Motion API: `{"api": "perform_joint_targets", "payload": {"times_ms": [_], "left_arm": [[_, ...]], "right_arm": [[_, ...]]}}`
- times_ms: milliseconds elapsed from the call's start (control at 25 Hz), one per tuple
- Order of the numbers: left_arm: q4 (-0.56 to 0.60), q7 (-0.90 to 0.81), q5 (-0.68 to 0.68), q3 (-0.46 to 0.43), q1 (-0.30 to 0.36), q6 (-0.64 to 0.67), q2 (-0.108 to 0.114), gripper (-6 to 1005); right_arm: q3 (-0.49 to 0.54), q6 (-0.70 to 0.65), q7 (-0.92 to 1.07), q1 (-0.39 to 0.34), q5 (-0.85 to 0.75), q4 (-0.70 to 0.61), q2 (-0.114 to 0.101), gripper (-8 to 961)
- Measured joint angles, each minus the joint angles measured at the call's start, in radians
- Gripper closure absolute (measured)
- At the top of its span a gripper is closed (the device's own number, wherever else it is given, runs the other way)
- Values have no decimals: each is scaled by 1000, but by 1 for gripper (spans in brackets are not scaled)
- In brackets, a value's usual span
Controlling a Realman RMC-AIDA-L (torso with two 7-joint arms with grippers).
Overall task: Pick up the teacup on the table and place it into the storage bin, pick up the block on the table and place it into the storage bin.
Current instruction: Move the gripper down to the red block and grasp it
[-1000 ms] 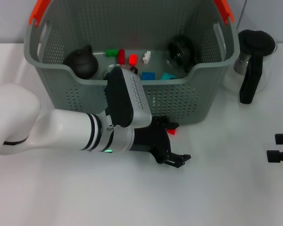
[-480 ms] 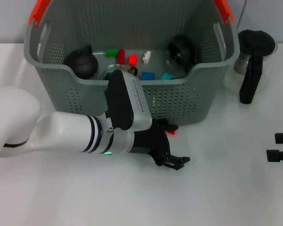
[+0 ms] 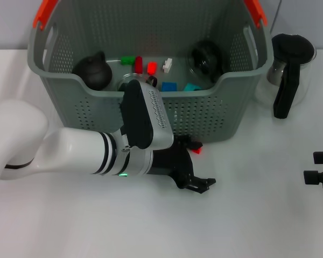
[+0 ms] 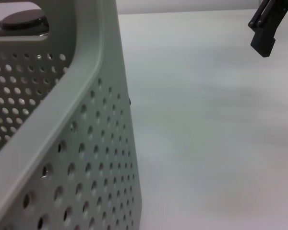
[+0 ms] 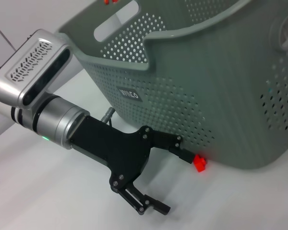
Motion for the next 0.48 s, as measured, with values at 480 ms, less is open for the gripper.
{"api": "perform_joint_targets", "payload": {"times_ms": [480], "left_arm": [[77, -98, 10, -52, 3, 373, 19, 65]], "right_arm": [[-14, 0, -1, 13, -4, 0, 0, 13]]}}
